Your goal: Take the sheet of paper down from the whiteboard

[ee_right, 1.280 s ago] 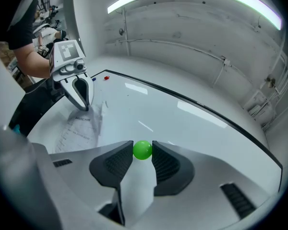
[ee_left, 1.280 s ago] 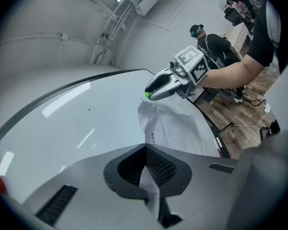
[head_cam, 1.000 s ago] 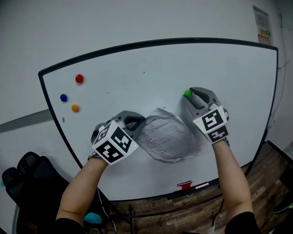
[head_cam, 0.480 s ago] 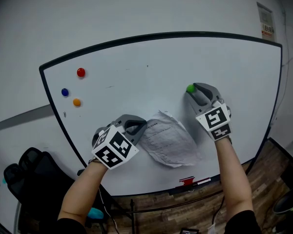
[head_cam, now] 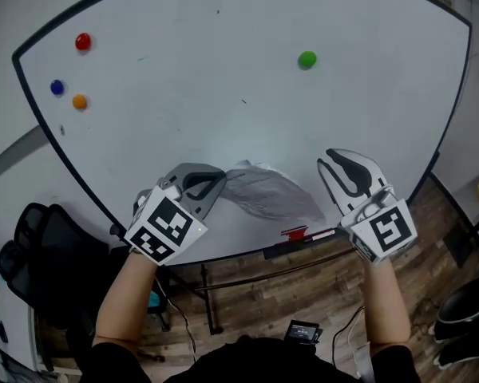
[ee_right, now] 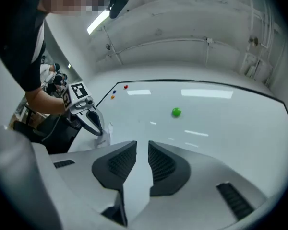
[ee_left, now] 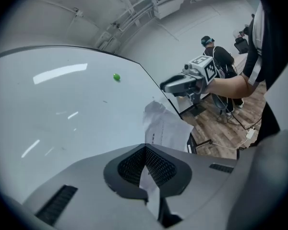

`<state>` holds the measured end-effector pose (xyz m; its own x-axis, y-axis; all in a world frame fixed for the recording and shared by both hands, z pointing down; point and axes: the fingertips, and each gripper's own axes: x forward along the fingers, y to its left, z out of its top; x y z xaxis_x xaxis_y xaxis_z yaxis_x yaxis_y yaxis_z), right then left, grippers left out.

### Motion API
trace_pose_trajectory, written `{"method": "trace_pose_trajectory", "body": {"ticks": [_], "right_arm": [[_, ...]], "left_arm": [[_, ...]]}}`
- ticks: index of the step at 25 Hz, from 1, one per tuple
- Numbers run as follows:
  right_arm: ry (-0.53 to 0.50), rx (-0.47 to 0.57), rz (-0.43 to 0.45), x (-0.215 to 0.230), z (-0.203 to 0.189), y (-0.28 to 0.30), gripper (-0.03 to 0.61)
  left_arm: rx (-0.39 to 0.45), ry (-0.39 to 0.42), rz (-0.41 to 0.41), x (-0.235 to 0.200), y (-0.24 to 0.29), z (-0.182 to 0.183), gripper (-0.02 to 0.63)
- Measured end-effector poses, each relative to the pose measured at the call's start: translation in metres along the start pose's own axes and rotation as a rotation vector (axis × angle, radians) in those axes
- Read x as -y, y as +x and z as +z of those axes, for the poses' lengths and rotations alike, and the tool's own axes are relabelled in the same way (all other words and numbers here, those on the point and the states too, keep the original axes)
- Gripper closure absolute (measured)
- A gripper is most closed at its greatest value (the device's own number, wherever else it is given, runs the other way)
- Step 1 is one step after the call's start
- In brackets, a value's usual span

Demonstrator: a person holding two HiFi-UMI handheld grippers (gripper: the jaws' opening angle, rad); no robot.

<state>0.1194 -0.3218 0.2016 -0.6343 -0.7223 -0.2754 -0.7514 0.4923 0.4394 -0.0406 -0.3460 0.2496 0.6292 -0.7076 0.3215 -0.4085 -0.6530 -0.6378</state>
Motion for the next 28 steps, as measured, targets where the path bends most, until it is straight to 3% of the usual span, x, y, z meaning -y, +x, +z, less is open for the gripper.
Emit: {"method": "trace_pose_trajectory", "body": {"ticks": [3,7,17,21,28], "right_arm": [[0.123,-0.079,0.020,-0.025,-0.049,-0.031,0.522],[0.228,-0.203,0.055,-0.063,-0.117,-0.075,0.537],[0.471,-0.373,0.044,-0.152,-0.230,-0.158,0.545],[0.553,-0.395,0.045,-0.178,-0.258,-0.169,0.546],[0.588,-0.447,0.087,-0.206,-0.280,-0.184,0.548]], "left_arm": [[0.013,-0.060,-0.014,0.027,0.003,-0.029,0.603],[0.058,-0.207,-0.079,0.068,0.009,-0.064,0.603],[0.053,-0.467,-0.185,0.174,0.021,-0.142,0.603],[0.062,-0.548,-0.216,0.203,0.022,-0.162,0.603],[0.019,-0.654,-0.276,0.253,0.023,-0.203,0.603]]}}
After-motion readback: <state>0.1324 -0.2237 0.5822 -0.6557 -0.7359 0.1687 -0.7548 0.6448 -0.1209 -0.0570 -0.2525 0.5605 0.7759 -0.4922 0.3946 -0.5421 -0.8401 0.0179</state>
